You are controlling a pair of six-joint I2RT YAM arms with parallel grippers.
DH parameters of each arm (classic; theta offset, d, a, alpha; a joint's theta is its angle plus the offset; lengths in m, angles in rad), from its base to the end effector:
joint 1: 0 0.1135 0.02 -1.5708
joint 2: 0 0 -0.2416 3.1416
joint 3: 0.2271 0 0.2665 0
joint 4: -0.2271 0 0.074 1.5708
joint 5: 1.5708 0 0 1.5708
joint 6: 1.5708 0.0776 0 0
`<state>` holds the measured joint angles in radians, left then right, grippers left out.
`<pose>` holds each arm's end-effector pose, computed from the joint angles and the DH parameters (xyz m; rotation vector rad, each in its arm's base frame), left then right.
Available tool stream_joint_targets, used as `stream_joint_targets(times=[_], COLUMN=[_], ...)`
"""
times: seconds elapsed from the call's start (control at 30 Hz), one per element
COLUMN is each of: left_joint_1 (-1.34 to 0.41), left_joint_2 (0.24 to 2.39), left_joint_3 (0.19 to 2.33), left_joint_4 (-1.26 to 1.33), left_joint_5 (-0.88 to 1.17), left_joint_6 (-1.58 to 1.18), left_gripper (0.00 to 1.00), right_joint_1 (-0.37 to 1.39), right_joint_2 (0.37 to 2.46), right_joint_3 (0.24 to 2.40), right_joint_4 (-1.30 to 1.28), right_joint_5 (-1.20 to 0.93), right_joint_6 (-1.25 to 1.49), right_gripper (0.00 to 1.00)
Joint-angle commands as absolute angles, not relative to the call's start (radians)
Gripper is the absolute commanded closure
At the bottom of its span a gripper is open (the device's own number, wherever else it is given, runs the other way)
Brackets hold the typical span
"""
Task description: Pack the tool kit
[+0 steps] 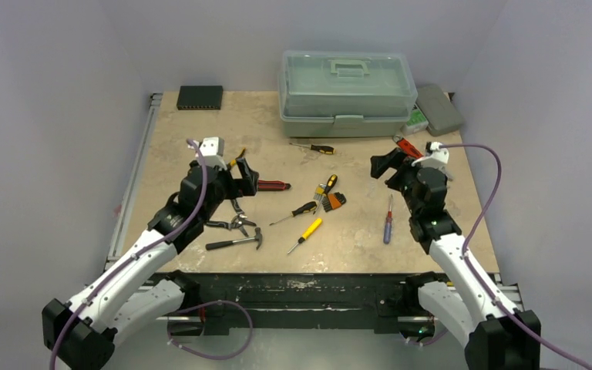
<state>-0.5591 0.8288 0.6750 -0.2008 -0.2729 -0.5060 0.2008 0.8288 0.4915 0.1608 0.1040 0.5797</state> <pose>0.2332 -0.1212 0.2595 -0.1331 1.9335 -0.4537 0.2666 0.0460 0.2357 0.4089 1.7229 0.4784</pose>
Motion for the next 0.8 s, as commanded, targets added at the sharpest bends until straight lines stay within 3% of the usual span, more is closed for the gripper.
stream_joint_targets(times=[0.0, 0.37, 0.6, 0.77], left_joint_1=[-0.544, -0.383, -0.376, -0.371], left_joint_2=[0.958, 1.332, 1.590, 1.737], left_joint_3=[0.844, 1.144, 1.383, 1.519], left_joint_4=[-0.187, -0.047, 0.054, 0.113], left_joint_5=[-0.219, 0.076, 0.159, 0.190], left_joint_6=[-0.514, -0.522, -0.507, -0.500], left_gripper=[0.00, 0.01, 0.02, 0.02], right_joint_1=[0.175, 0.097, -0.036, -0.083], right_joint_2=[0.926, 1.246, 1.401, 1.481], right_joint_3=[0.610, 0.840, 0.992, 1.109], right_joint_4=[0.130, 0.184, 0.260, 0.259], right_joint_5=[0.081, 0.051, -0.086, -0.072], right_joint_6=[0.553, 0.588, 0.687, 0.672], right_gripper=[0.01, 0.01, 0.01, 0.01])
